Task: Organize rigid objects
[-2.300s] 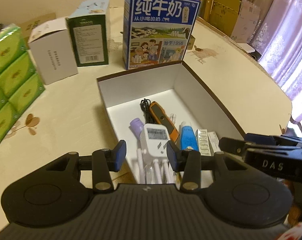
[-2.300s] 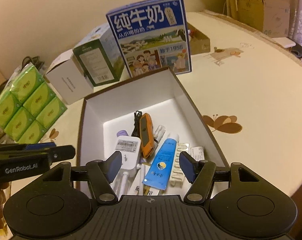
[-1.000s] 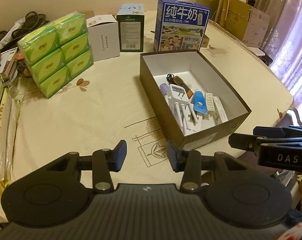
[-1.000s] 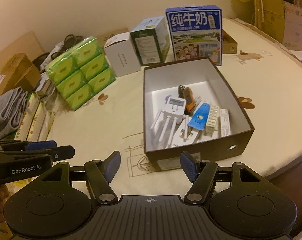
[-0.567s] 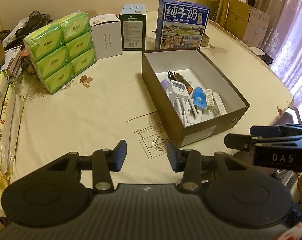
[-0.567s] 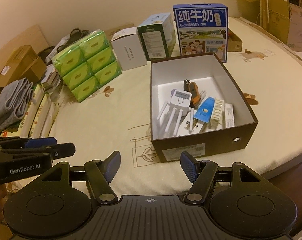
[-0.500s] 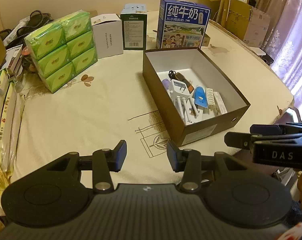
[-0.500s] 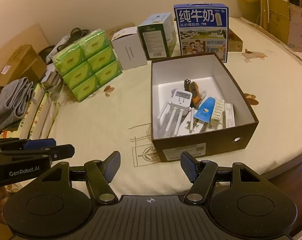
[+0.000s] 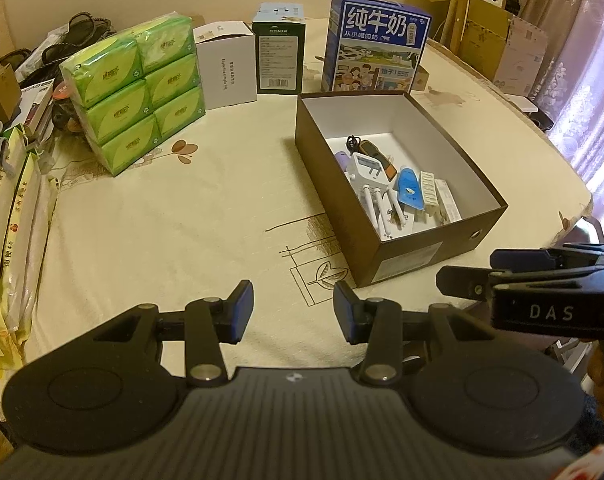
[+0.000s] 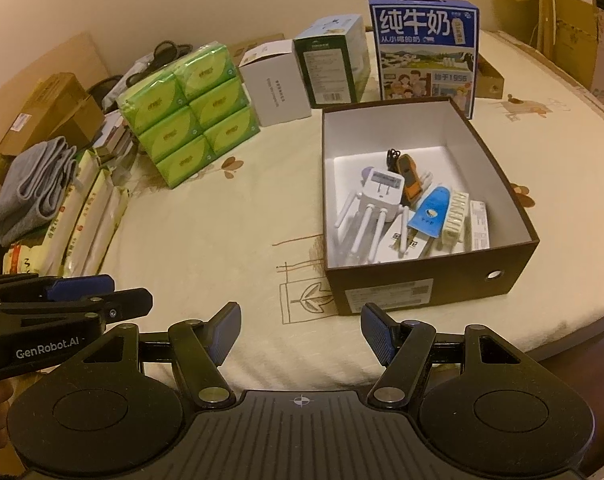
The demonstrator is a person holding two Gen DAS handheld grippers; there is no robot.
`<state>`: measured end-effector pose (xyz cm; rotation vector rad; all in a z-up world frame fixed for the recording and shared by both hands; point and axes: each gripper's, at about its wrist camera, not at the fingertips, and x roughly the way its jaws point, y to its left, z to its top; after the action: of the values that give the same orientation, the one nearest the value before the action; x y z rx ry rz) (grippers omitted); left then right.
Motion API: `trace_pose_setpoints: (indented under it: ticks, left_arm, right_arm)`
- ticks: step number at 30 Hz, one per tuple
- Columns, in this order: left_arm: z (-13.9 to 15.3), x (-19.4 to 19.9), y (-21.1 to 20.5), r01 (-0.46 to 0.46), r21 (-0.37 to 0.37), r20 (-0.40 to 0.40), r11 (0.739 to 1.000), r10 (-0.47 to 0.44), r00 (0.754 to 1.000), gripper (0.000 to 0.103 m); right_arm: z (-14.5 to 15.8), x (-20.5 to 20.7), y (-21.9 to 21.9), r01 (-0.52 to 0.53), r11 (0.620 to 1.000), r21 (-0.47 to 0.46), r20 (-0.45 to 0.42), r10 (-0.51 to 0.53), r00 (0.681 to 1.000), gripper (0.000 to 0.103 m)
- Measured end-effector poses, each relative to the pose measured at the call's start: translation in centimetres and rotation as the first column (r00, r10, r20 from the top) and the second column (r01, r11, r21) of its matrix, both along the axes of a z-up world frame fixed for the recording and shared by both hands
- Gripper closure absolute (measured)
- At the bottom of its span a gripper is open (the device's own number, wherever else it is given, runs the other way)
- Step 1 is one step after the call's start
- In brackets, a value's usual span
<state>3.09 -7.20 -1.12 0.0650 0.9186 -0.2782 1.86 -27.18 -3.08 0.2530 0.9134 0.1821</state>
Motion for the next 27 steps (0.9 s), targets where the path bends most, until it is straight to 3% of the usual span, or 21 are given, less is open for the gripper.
trace_pose_setpoints:
  ticks: [27]
  left_arm:
    - [-0.41,0.05,0.29,-0.013,0.014,-0.011,1.0,0.013,1.0,0.064]
  right_arm:
    - [-0.49,0.25,0.45,-0.009,1.0,0.014,-0.017,0.009,1.0,0.039]
